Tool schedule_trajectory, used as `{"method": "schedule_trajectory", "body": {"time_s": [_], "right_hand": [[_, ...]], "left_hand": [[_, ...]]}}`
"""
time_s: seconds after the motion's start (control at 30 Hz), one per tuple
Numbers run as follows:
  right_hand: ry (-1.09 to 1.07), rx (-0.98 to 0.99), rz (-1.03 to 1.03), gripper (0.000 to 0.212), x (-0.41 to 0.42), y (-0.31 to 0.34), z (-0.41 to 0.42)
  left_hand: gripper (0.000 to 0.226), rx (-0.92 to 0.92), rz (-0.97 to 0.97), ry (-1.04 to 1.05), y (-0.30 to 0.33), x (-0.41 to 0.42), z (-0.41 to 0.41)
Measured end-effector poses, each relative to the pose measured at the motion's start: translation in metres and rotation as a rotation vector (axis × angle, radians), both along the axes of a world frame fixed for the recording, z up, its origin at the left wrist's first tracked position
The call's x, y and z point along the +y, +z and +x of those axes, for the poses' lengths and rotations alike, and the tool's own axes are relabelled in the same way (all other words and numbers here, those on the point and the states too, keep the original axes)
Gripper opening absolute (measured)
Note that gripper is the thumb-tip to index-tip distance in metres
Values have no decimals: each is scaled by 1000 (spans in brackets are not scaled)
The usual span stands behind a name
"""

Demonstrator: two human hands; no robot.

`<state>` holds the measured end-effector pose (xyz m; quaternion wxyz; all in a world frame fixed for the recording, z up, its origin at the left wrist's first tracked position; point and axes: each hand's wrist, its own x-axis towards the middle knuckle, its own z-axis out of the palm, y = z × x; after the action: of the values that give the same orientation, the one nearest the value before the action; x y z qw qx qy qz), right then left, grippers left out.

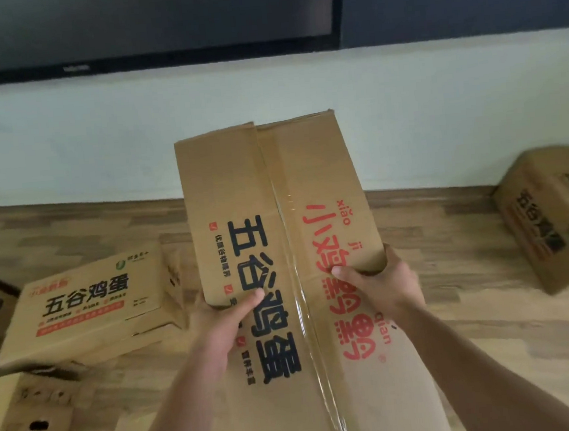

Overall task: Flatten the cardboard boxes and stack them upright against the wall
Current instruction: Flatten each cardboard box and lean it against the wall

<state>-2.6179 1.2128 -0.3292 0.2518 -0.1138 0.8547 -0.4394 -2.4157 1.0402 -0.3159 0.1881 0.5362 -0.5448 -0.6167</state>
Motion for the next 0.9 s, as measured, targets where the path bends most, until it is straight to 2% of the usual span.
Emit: {"method": "schedule_trajectory", "body": {"time_s": [0.2,0.4,0.53,0.7,0.9], "right_hand": [[-227,12,-59,96,165,52,-129],[-398,89,-68,88,312,95,-237],[-496,117,-42,97,378,96,-299],[-549,145,-15,107,436,78,-407],[-523,124,49,112,459,37,-554]], "left_hand": [[85,52,2,-218,45,124,-177],[76,124,26,-421,67,244,-330],[92,148,55,-517,67,298,-412],[90,166,83,-551,42,352,-534],[89,81,53,-527,-8,377,-675]]}}
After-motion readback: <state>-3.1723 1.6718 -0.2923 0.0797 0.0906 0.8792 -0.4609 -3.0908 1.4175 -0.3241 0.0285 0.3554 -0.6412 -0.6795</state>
